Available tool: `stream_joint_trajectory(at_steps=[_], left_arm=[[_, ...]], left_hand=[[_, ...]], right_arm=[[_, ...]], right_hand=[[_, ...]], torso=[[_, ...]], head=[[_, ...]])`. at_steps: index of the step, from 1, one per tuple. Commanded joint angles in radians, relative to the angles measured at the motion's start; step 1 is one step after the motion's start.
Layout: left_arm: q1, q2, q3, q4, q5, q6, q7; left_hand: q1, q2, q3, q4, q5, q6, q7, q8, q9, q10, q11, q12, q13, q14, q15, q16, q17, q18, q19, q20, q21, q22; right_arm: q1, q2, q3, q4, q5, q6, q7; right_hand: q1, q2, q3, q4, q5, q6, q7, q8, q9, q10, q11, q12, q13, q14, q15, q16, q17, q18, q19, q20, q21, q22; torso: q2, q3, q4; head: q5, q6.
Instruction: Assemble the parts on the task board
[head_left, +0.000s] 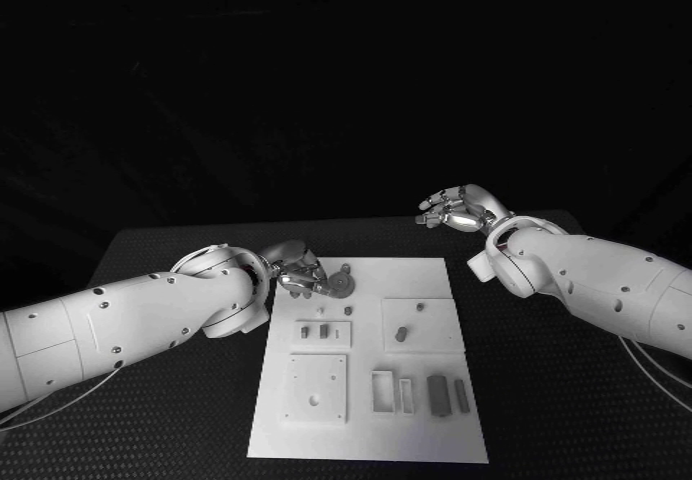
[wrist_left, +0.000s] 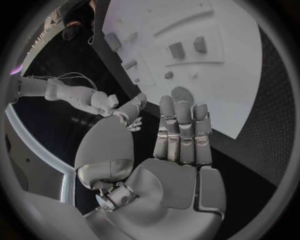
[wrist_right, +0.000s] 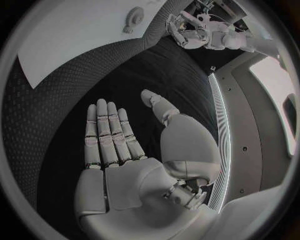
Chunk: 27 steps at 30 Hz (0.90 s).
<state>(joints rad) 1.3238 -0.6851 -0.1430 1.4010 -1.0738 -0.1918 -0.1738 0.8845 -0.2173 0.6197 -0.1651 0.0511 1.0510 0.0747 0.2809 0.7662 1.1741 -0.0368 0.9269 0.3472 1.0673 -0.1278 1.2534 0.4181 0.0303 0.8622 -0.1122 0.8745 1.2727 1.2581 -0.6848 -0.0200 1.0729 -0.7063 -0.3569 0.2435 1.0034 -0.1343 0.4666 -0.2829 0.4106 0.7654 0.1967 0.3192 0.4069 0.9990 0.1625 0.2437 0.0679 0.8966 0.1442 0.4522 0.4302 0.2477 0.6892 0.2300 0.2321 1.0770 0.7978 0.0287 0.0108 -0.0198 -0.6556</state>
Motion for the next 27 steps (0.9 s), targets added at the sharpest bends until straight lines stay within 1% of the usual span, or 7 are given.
stream_joint_trajectory(at_steps=[1,2,3,4,9,14,27], left_arm=[[-0.001,0.020,-0.008,-0.029,-0.011,-0.108,0.263],[-0.002,0.027,-0.016,-0.037,-0.037,-0.123,0.289],[-0.003,0.035,-0.020,-0.046,-0.059,-0.124,0.314],[-0.005,0.043,-0.023,-0.053,-0.075,-0.129,0.325],[-0.029,0.087,-0.032,-0.103,-0.158,-0.106,0.379],[-0.045,0.127,-0.031,-0.157,-0.211,-0.084,0.400],[-0.073,0.171,-0.035,-0.215,-0.361,-0.054,0.354]], left_hand=[[0.219,-0.005,0.088,-0.119,0.073,-0.103,0.015,-0.057,-0.022,-0.214,0.037,-0.152,-0.066,-0.038,0.016,-0.038,-0.017,0.011,-0.030,-0.106,-0.022,-0.005],[0.227,0.021,0.062,-0.126,0.079,-0.113,0.053,-0.063,-0.029,-0.203,0.086,-0.222,-0.104,-0.039,0.072,-0.057,-0.026,-0.006,-0.037,-0.050,-0.025,-0.004],[0.286,0.050,-0.025,-0.104,0.086,-0.107,0.076,-0.068,-0.052,-0.085,0.117,-0.399,-0.197,-0.011,0.104,-0.091,-0.043,0.032,-0.031,0.002,-0.031,-0.002],[0.299,0.047,-0.037,-0.119,0.087,-0.108,0.055,-0.071,-0.061,-0.079,0.109,-0.450,-0.219,-0.005,0.093,-0.094,-0.043,0.040,-0.030,0.004,-0.037,-0.005],[0.297,0.045,-0.042,-0.123,0.085,-0.116,0.056,-0.086,-0.092,-0.075,0.123,-0.547,-0.244,0.008,0.102,-0.085,-0.032,0.036,-0.013,-0.008,-0.043,-0.007],[0.299,0.044,-0.049,-0.124,0.084,-0.108,0.057,-0.087,-0.107,-0.051,0.120,-0.589,-0.249,0.022,0.100,-0.063,-0.018,0.038,0.005,-0.013,-0.034,0.002],[0.280,0.040,-0.070,-0.120,0.073,-0.096,0.063,-0.086,-0.133,-0.008,0.113,-0.652,-0.244,0.039,0.091,0.006,0.019,0.046,0.036,-0.024,-0.005,0.029]], right_arm=[[0.000,0.001,0.001,0.001,-0.004,0.002,0.007],[0.000,0.001,0.001,0.001,-0.004,0.002,0.007],[0.000,0.002,0.001,0.000,-0.004,0.003,0.007],[0.000,0.002,0.001,0.000,-0.004,0.002,0.007],[0.000,0.005,0.001,0.001,-0.004,0.002,0.007],[0.000,0.007,0.001,0.001,-0.004,0.002,0.007],[0.000,0.008,0.001,0.005,-0.005,0.004,0.006]], right_hand=[[0.006,-0.002,0.004,0.005,0.004,-0.008,0.016,-0.004,-0.001,0.003,0.007,-0.007,0.000,-0.006,-0.003,-0.004,0.002,-0.011,-0.007,0.000,-0.005,0.002],[0.006,-0.002,0.004,0.005,0.004,-0.008,0.016,-0.004,-0.001,0.003,0.007,-0.007,0.000,-0.006,-0.003,-0.004,0.002,-0.011,-0.006,0.000,-0.005,0.002],[0.006,-0.002,0.004,0.005,0.004,-0.008,0.016,-0.004,-0.001,0.003,0.007,-0.007,0.000,-0.006,-0.003,-0.004,0.002,-0.011,-0.006,0.000,-0.005,0.002],[0.006,-0.002,0.004,0.005,0.004,-0.008,0.016,-0.004,-0.001,0.003,0.007,-0.007,0.000,-0.006,-0.003,-0.004,0.002,-0.011,-0.006,0.000,-0.005,0.002],[0.006,-0.002,0.004,0.006,0.004,-0.008,0.017,-0.004,-0.002,0.003,0.007,-0.007,0.000,-0.006,-0.003,-0.004,0.002,-0.011,-0.006,0.000,-0.006,0.002],[0.006,-0.002,0.004,0.006,0.004,-0.009,0.017,-0.004,-0.002,0.003,0.007,-0.008,0.000,-0.006,-0.003,-0.004,0.002,-0.011,-0.006,0.000,-0.006,0.002],[0.006,-0.001,0.004,0.006,0.004,-0.009,0.017,-0.004,-0.002,0.003,0.007,-0.009,0.000,-0.007,-0.003,-0.005,0.003,-0.011,-0.006,0.000,-0.007,0.003]], torso=[[0.000,0.0005,-0.0001],[0.000,0.0009,0.0000],[0.000,0.0007,-0.0002],[0.001,0.0007,-0.0006],[0.001,-0.0002,-0.0013],[0.003,-0.0009,-0.0027],[0.005,-0.0002,-0.0051]], head=[[-0.002,0.003],[-0.001,0.001],[-0.001,0.003],[-0.002,0.003],[-0.004,0.004],[-0.006,0.006],[-0.011,0.003]])
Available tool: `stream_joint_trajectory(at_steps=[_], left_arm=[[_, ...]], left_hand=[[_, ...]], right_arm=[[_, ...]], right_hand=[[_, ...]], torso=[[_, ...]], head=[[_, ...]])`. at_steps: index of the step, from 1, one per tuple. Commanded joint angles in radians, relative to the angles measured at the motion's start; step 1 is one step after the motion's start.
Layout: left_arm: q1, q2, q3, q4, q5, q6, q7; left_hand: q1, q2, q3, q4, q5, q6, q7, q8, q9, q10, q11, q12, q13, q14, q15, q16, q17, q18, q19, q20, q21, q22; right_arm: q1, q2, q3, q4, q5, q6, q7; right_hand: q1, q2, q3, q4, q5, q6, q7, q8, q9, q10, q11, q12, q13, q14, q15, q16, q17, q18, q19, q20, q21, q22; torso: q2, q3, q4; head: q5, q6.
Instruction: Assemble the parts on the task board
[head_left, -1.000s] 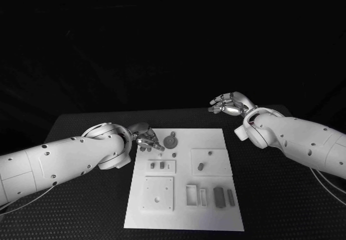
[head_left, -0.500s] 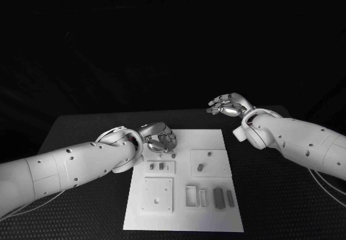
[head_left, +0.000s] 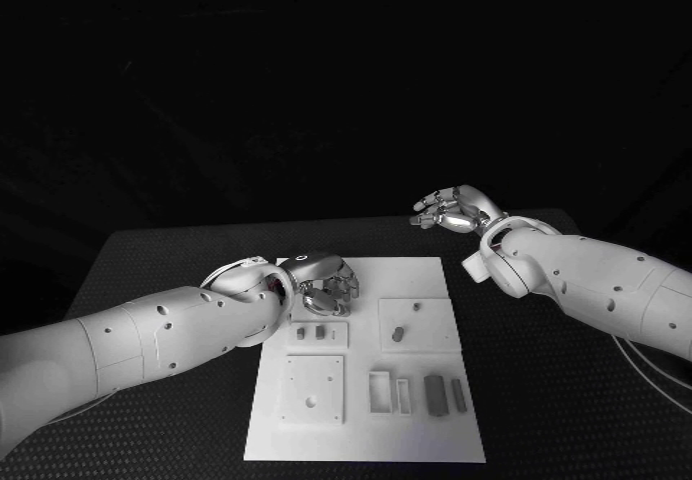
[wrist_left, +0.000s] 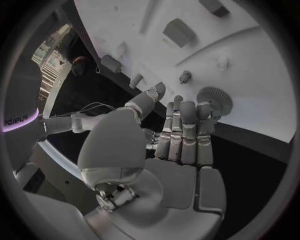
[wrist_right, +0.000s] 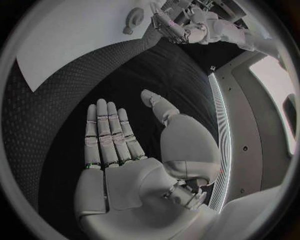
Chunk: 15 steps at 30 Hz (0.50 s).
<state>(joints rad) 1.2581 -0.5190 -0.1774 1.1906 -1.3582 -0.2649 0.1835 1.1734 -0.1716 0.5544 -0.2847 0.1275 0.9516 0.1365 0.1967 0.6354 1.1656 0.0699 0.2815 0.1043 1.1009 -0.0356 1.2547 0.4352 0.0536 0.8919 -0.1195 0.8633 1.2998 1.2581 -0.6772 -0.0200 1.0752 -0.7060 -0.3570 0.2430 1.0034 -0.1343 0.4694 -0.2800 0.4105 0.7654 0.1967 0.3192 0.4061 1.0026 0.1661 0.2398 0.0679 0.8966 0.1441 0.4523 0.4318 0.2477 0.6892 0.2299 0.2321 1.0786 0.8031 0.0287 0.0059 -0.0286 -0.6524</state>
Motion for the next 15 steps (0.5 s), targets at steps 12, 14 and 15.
stream_joint_trajectory(at_steps=[12,14,15], left_arm=[[-0.011,0.020,0.000,-0.041,-0.078,-0.009,0.003],[-0.011,0.022,0.000,-0.044,-0.078,-0.010,0.003],[-0.011,0.024,0.000,-0.045,-0.078,-0.011,0.003]], left_hand=[[0.008,0.004,0.018,-0.001,0.017,0.001,-0.001,-0.004,-0.016,-0.008,0.016,-0.050,-0.002,-0.006,0.008,0.015,0.005,0.030,0.006,-0.008,0.008,0.010],[0.009,0.006,0.020,-0.001,0.019,0.001,-0.001,-0.004,-0.017,-0.009,0.016,-0.053,-0.002,-0.006,0.009,0.016,0.005,0.030,0.006,-0.007,0.008,0.011],[0.009,0.007,0.021,-0.001,0.020,0.001,-0.002,-0.003,-0.018,-0.010,0.017,-0.055,-0.002,-0.006,0.009,0.016,0.005,0.030,0.005,-0.007,0.008,0.011]], right_arm=[[0.000,0.000,0.001,0.009,-0.006,0.006,0.006],[0.000,0.000,0.001,0.009,-0.006,0.006,0.006],[0.000,0.000,0.001,0.009,-0.006,0.006,0.006]], right_hand=[[0.007,0.001,0.002,0.003,0.003,-0.008,0.016,-0.003,-0.002,0.001,0.003,-0.006,0.000,-0.007,-0.003,-0.006,0.003,-0.011,-0.006,0.000,-0.008,0.003],[0.007,0.001,0.002,0.003,0.003,-0.008,0.016,-0.003,-0.002,0.002,0.003,-0.006,0.000,-0.007,-0.003,-0.006,0.003,-0.011,-0.006,0.000,-0.008,0.003],[0.007,0.001,0.002,0.003,0.003,-0.008,0.016,-0.003,-0.002,0.002,0.003,-0.006,0.000,-0.006,-0.003,-0.006,0.003,-0.011,-0.006,0.000,-0.008,0.003]], torso=[[-0.001,-0.0001,0.0005],[-0.001,-0.0002,0.0001],[-0.001,-0.0002,0.0000]], head=[[-0.007,0.000],[-0.007,0.000],[-0.007,-0.001]])
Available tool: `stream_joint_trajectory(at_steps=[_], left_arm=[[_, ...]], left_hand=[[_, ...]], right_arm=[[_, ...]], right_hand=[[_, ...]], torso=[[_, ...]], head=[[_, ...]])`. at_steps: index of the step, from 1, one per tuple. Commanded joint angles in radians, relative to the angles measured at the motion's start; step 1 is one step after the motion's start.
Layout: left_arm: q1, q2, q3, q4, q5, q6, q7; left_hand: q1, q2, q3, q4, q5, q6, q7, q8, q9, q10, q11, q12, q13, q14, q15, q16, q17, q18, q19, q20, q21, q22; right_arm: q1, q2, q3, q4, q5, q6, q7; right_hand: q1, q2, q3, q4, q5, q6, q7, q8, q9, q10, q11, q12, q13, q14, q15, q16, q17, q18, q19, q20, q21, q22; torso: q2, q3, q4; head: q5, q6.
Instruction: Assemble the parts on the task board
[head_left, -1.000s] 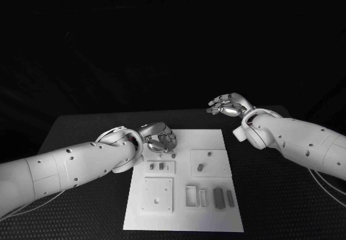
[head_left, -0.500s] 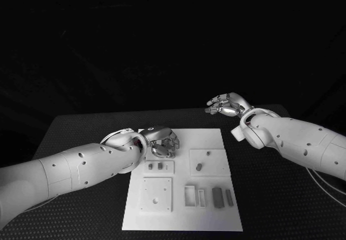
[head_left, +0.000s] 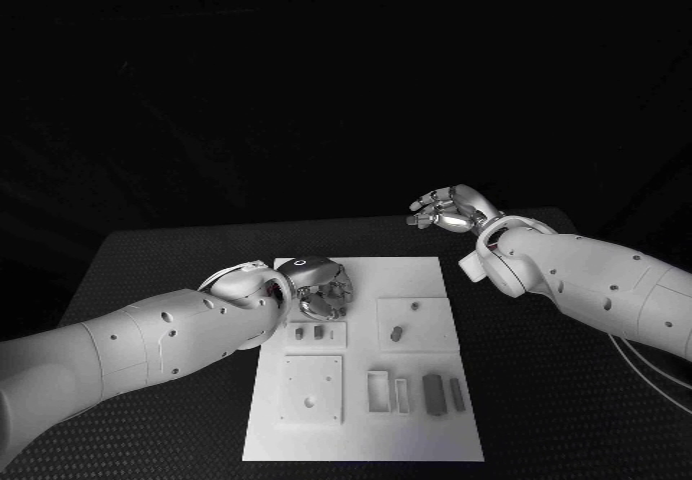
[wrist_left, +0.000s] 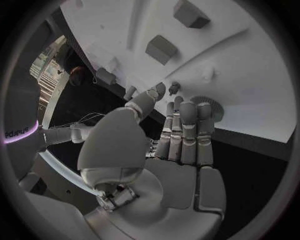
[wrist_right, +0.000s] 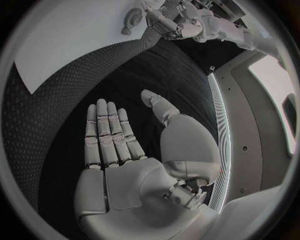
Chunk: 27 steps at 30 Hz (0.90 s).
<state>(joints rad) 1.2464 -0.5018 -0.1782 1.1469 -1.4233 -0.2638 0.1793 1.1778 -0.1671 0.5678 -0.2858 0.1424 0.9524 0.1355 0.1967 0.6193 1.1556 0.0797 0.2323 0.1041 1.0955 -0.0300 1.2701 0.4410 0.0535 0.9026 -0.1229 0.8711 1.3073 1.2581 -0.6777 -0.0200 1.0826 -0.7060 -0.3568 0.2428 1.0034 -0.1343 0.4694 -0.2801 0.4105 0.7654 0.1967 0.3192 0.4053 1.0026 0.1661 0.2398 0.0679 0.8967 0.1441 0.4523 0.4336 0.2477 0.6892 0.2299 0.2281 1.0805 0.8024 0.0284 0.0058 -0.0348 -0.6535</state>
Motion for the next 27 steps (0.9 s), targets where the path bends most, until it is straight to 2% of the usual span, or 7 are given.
stream_joint_trajectory(at_steps=[1,9,18,27], left_arm=[[0.000,0.007,0.000,-0.002,-0.013,-0.011,0.008],[0.000,0.005,0.000,-0.001,-0.006,-0.017,0.006],[0.000,0.016,-0.001,-0.015,-0.036,0.032,-0.024],[-0.009,0.022,-0.006,-0.025,-0.051,0.054,-0.043]], left_hand=[[0.005,0.003,0.008,0.001,0.005,0.000,-0.001,-0.003,-0.002,-0.001,0.008,-0.008,-0.002,-0.001,0.005,0.000,-0.001,0.031,-0.005,-0.003,0.000,0.004],[0.002,0.010,0.011,0.001,0.005,0.002,-0.001,-0.001,-0.006,0.003,0.009,-0.018,0.000,0.006,0.006,0.009,0.001,0.035,0.000,-0.001,0.004,0.009],[0.008,0.019,0.014,0.000,0.007,0.019,0.000,0.009,-0.007,0.019,0.005,-0.025,0.006,0.015,0.002,0.029,0.008,0.039,0.007,-0.003,0.012,0.015],[0.008,0.030,0.015,-0.001,0.006,0.033,-0.005,0.017,-0.009,0.025,0.003,-0.032,0.010,0.017,0.000,0.042,0.013,0.039,0.009,-0.004,0.015,0.017]], right_arm=[[0.000,0.000,0.001,0.002,-0.006,0.006,0.007],[0.000,0.000,0.001,0.001,-0.006,0.006,0.007],[0.000,0.002,0.001,0.000,-0.006,0.006,0.007],[0.000,0.001,0.001,0.004,-0.006,0.006,0.007]], right_hand=[[0.007,0.001,0.003,0.003,0.003,-0.008,0.016,-0.003,-0.001,0.002,0.003,-0.007,0.000,-0.006,-0.003,-0.006,0.001,-0.011,-0.006,0.000,-0.005,0.001],[0.008,0.003,0.003,0.003,0.002,-0.007,0.016,-0.002,-0.001,0.003,0.003,-0.007,0.001,-0.006,-0.003,-0.006,0.002,-0.011,-0.005,0.000,-0.005,0.002],[0.007,0.004,0.003,0.003,0.002,-0.006,0.015,-0.001,-0.002,0.004,0.003,-0.008,0.001,-0.006,-0.003,-0.006,0.003,-0.011,-0.004,0.000,-0.006,0.003],[0.007,0.005,0.003,0.003,0.002,-0.005,0.015,-0.001,-0.002,0.005,0.002,-0.008,0.001,-0.005,-0.003,-0.006,0.003,-0.011,-0.004,0.000,-0.007,0.003]], torso=[[0.000,0.0001,0.0004],[0.000,-0.0001,0.0012],[0.000,0.0006,0.0012],[0.000,0.0004,0.0008]], head=[[-0.002,-0.001],[-0.003,-0.003],[-0.004,-0.004],[-0.004,-0.007]])
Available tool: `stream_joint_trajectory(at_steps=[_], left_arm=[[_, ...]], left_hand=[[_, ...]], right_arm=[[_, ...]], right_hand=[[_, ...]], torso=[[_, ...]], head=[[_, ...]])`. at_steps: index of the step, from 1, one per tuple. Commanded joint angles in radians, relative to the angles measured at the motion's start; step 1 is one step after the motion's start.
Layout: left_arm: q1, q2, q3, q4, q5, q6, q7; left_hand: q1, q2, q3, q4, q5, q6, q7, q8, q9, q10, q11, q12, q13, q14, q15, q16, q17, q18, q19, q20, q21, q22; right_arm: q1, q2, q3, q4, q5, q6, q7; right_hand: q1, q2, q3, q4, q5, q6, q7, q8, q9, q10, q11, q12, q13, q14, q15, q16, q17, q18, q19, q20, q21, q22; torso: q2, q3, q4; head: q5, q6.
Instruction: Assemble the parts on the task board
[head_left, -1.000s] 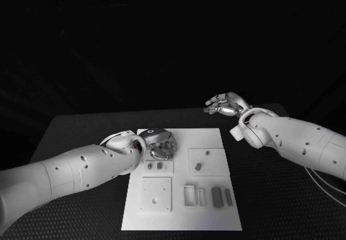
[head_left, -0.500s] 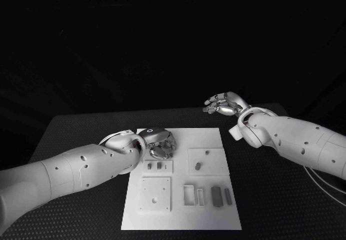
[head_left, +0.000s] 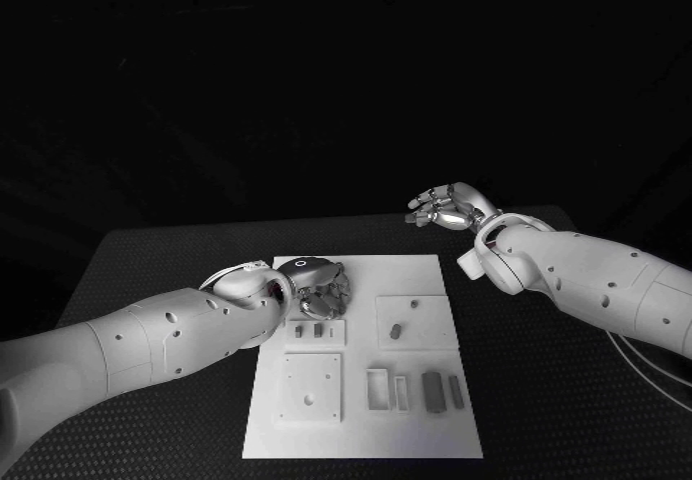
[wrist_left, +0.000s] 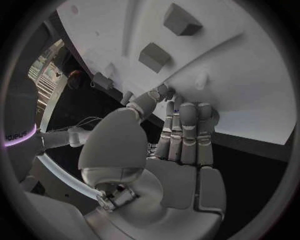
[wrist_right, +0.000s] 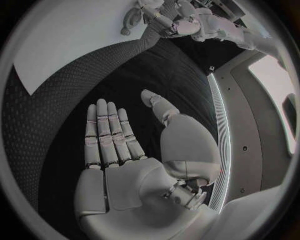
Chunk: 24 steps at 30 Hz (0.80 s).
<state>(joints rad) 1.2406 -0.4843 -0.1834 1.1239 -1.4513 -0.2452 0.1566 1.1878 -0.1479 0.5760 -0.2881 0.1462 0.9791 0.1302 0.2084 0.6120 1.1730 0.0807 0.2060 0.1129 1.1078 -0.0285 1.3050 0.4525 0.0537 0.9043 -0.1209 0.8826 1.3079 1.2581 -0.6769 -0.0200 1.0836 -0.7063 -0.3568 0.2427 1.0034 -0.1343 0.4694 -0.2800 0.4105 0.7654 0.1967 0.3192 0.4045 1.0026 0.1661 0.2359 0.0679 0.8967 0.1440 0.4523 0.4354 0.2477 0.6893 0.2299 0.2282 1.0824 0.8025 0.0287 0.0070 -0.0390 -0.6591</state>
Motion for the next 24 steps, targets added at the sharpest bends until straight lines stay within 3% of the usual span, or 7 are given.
stream_joint_trajectory(at_steps=[1,18,24], left_arm=[[-0.004,0.005,-0.001,-0.002,-0.023,0.038,-0.022],[-0.008,0.014,-0.005,-0.008,-0.034,0.078,-0.024],[-0.008,0.015,-0.006,-0.001,-0.048,0.144,-0.033]], left_hand=[[0.000,0.014,0.008,0.002,0.004,0.007,-0.001,0.006,-0.002,0.008,0.002,-0.007,0.001,0.004,-0.002,0.008,0.002,0.039,0.007,-0.007,0.004,0.017],[-0.007,0.036,0.006,0.003,0.007,0.018,-0.004,0.011,-0.011,0.034,-0.006,-0.013,0.014,0.013,-0.009,0.035,0.009,0.041,0.017,-0.012,0.017,0.019],[-0.013,0.015,-0.003,-0.001,-0.019,0.014,-0.004,0.008,-0.018,0.013,0.003,-0.034,0.012,-0.011,0.000,0.030,0.005,0.036,-0.006,-0.007,0.010,0.018]], right_arm=[[0.000,0.000,0.001,0.003,-0.006,0.006,0.007],[0.000,-0.001,0.001,0.008,-0.006,0.005,0.007],[0.000,-0.002,0.001,0.010,-0.006,0.004,0.008]], right_hand=[[0.007,0.005,0.003,0.003,0.002,-0.005,0.015,-0.001,-0.001,0.005,0.002,-0.004,0.001,-0.005,-0.003,-0.006,0.002,-0.011,-0.004,0.000,-0.007,0.001],[0.005,0.006,0.002,0.004,0.001,-0.004,0.015,0.000,-0.002,0.006,0.002,-0.005,0.001,-0.005,-0.003,-0.007,0.003,-0.011,-0.003,0.000,-0.008,0.002],[0.005,0.006,0.002,0.004,0.001,-0.004,0.015,0.000,-0.002,0.006,0.002,-0.006,0.001,-0.005,-0.003,-0.007,0.003,-0.011,-0.003,0.000,-0.008,0.003]], torso=[[0.000,0.0002,-0.0005],[0.000,0.0000,-0.0006],[0.000,-0.0002,0.0006]], head=[[0.002,-0.002],[-0.001,-0.008],[0.002,-0.011]])
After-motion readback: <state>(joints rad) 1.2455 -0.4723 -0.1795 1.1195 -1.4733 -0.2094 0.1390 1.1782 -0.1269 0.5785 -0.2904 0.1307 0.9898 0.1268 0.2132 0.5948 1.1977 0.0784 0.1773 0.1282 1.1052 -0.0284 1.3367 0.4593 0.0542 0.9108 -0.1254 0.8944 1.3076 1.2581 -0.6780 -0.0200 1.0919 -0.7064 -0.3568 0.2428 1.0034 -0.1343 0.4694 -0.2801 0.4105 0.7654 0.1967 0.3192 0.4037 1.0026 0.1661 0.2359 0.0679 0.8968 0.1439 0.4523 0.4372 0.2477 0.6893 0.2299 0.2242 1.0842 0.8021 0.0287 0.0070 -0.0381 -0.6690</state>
